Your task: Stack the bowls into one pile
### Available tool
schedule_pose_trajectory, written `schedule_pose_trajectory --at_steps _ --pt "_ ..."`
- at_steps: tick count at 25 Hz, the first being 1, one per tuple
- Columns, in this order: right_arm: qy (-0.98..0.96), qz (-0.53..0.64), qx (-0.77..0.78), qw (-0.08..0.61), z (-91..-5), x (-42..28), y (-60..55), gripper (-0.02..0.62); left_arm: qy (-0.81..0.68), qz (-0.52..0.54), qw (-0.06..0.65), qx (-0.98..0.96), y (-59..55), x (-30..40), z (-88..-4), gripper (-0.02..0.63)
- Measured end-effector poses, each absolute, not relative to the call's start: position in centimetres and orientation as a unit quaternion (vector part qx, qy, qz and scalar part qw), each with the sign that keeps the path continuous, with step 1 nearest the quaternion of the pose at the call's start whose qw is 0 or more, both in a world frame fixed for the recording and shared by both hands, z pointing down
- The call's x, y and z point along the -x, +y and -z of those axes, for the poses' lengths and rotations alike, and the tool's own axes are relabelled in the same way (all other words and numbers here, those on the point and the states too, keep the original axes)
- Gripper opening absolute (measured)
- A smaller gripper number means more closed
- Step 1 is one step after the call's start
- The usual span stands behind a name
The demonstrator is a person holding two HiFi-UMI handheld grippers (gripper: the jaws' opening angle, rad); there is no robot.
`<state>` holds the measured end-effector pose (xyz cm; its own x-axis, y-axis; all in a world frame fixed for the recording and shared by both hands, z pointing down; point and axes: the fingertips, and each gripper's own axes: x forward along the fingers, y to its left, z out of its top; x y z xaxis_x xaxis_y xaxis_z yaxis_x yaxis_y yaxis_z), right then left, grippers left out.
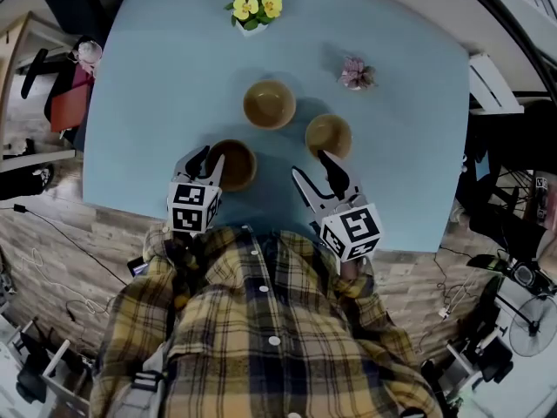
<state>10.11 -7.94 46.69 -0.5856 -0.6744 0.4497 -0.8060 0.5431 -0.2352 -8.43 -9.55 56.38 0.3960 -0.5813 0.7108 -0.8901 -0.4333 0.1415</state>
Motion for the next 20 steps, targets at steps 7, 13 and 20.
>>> schedule_pose_trajectory --at_steps 7,13,20 --pt "-0.862 -0.208 -0.433 0.164 -47.0 -10.0 -8.0 0.239 -0.474 -0.298 0.271 -0.783 -9.5 9.0 -56.8 0.026" --pt "-0.861 -0.206 -0.432 0.171 -47.0 -10.0 -7.8 0.239 -0.475 -0.277 0.282 -0.786 -9.6 8.6 -56.2 0.014" --pt "-0.864 -0.203 -0.428 0.172 -46.9 -9.8 -7.7 0.238 -0.481 -0.256 0.277 -0.791 -10.1 8.3 -54.9 0.008"
